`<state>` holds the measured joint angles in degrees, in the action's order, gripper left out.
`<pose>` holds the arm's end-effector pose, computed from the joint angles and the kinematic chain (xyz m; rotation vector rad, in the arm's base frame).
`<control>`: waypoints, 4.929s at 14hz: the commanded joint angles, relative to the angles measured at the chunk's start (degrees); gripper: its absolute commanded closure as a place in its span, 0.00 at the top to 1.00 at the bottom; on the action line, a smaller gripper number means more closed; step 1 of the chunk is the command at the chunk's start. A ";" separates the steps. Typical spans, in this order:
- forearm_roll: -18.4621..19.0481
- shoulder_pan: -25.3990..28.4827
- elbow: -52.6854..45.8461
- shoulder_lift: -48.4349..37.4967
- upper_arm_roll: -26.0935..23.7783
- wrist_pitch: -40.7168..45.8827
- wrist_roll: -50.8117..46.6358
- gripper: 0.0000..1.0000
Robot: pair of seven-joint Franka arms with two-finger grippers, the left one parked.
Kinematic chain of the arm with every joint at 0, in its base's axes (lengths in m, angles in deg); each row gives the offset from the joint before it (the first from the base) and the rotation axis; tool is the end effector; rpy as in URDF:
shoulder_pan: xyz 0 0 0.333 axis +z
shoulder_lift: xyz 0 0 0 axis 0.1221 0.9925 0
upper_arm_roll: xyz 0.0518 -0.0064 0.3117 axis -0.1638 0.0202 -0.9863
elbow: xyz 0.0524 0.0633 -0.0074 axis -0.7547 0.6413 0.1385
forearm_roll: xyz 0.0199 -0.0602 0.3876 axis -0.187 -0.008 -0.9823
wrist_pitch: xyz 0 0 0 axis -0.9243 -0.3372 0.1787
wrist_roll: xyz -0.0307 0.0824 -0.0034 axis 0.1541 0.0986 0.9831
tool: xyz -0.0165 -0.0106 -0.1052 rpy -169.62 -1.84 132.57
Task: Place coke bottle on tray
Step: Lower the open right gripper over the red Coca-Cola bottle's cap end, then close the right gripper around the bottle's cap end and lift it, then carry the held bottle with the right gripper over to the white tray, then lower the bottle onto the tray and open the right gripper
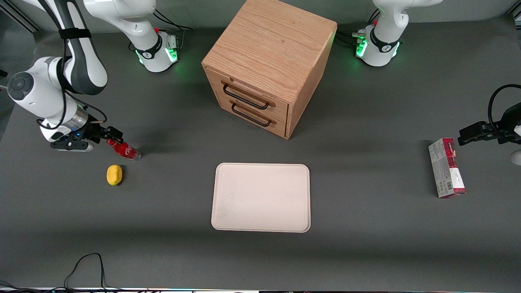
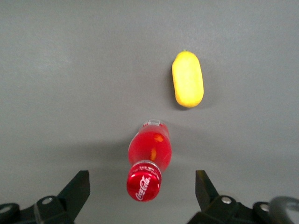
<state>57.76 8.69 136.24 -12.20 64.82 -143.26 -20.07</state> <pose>0.4841 -0.0515 0.3318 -3.1123 0.1369 -0.0591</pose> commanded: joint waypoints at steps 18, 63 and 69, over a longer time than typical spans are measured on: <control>-1.14 -0.35 -6.74 0.67 -0.68 5.51 -0.21 0.00; 20.04 6.42 -69.43 48.57 -32.94 17.67 -49.43 0.00; 22.23 6.33 -67.50 48.57 -32.76 13.89 -50.39 1.00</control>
<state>77.53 14.68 69.06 35.90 32.12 -127.61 -68.42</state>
